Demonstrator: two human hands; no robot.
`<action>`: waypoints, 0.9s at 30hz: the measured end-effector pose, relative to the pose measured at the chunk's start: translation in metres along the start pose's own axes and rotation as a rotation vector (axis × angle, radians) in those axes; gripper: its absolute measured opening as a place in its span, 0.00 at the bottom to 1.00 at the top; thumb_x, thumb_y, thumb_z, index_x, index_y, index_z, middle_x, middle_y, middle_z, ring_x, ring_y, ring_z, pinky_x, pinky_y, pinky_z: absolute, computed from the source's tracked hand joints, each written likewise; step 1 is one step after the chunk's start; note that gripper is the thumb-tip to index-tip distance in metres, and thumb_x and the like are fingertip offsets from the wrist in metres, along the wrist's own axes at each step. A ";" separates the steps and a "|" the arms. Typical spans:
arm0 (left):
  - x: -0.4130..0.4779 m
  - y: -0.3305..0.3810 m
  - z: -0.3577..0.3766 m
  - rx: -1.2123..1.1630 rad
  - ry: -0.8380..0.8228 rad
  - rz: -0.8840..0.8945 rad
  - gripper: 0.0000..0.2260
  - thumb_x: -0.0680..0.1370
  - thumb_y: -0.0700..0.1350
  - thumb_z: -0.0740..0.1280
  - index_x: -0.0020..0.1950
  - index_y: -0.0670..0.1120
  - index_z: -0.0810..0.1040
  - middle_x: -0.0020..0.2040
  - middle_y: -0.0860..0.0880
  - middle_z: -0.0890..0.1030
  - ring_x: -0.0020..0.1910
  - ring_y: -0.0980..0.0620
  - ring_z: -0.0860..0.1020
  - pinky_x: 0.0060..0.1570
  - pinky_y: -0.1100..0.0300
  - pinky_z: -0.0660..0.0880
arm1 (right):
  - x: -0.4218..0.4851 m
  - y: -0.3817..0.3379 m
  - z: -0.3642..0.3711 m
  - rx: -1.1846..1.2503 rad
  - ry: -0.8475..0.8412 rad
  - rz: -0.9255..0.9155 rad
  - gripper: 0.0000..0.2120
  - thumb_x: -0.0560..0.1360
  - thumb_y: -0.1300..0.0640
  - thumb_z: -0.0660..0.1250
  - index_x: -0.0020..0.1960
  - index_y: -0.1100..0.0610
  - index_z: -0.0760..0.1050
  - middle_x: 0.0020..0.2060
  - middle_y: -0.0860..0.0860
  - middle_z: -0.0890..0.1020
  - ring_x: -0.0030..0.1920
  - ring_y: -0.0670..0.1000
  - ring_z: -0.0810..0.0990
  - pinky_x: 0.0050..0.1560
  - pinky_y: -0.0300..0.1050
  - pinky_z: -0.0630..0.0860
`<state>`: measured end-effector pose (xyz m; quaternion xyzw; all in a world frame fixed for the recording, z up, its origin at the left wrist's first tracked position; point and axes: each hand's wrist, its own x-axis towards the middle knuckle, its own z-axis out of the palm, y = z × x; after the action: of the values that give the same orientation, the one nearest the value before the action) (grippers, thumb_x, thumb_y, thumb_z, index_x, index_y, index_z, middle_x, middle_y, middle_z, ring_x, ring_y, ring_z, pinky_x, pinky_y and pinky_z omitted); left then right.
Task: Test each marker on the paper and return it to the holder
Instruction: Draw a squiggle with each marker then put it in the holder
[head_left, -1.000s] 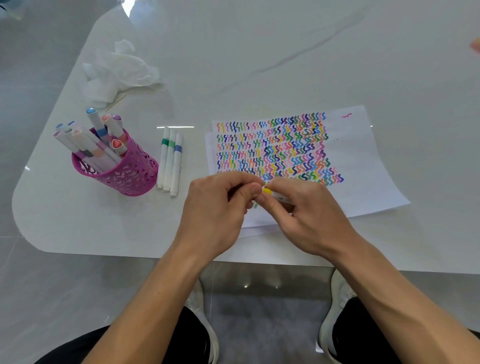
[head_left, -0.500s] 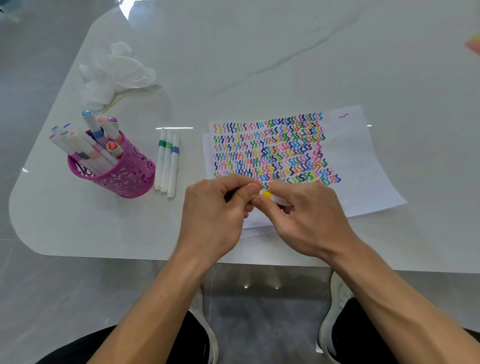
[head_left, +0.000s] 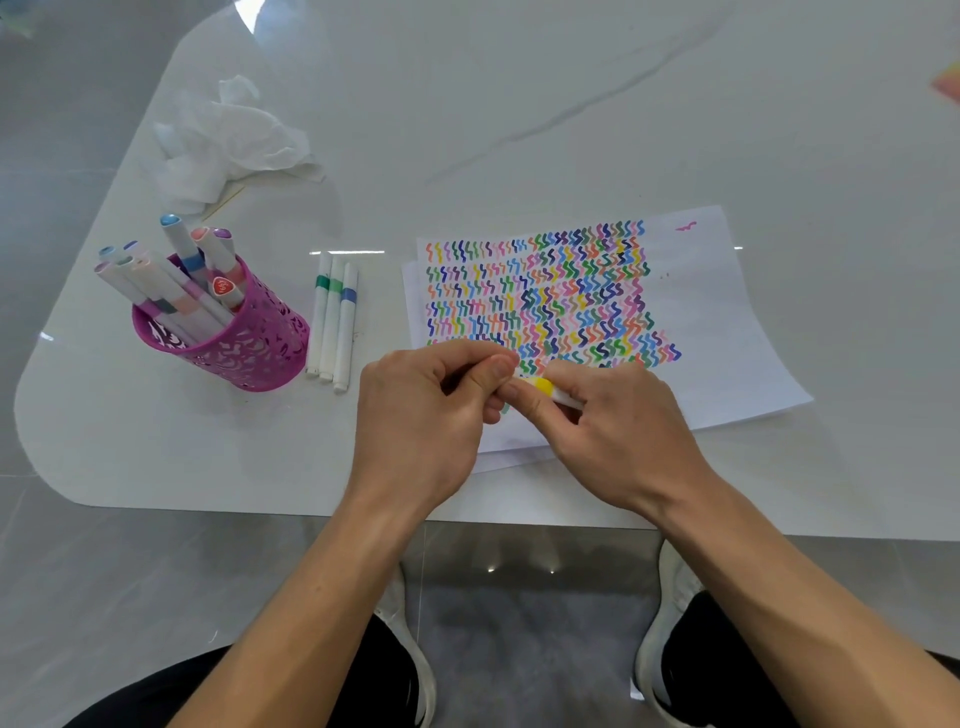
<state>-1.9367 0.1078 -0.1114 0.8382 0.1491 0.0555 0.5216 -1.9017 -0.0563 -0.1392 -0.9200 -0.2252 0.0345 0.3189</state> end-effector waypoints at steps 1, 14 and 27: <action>0.000 -0.001 0.000 -0.001 0.008 -0.001 0.04 0.78 0.44 0.72 0.47 0.52 0.86 0.33 0.56 0.84 0.32 0.58 0.83 0.38 0.67 0.79 | 0.001 0.000 -0.001 0.002 -0.018 0.014 0.27 0.80 0.32 0.56 0.32 0.48 0.56 0.22 0.46 0.63 0.23 0.46 0.63 0.28 0.43 0.57; 0.008 -0.010 -0.008 0.062 0.192 -0.031 0.04 0.79 0.48 0.70 0.50 0.52 0.85 0.39 0.58 0.84 0.38 0.58 0.83 0.42 0.56 0.83 | 0.005 0.013 -0.012 0.606 0.084 0.210 0.10 0.83 0.62 0.66 0.49 0.47 0.73 0.47 0.48 0.85 0.41 0.48 0.83 0.39 0.38 0.78; 0.010 -0.018 -0.006 0.467 0.015 0.129 0.05 0.79 0.50 0.70 0.52 0.51 0.84 0.44 0.57 0.81 0.38 0.61 0.77 0.37 0.75 0.68 | 0.001 0.015 -0.013 0.742 -0.005 0.181 0.14 0.74 0.62 0.78 0.55 0.47 0.81 0.43 0.48 0.86 0.46 0.51 0.86 0.50 0.41 0.82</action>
<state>-1.9324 0.1232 -0.1251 0.9434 0.1080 0.0588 0.3081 -1.8922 -0.0733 -0.1377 -0.7581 -0.1159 0.1441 0.6253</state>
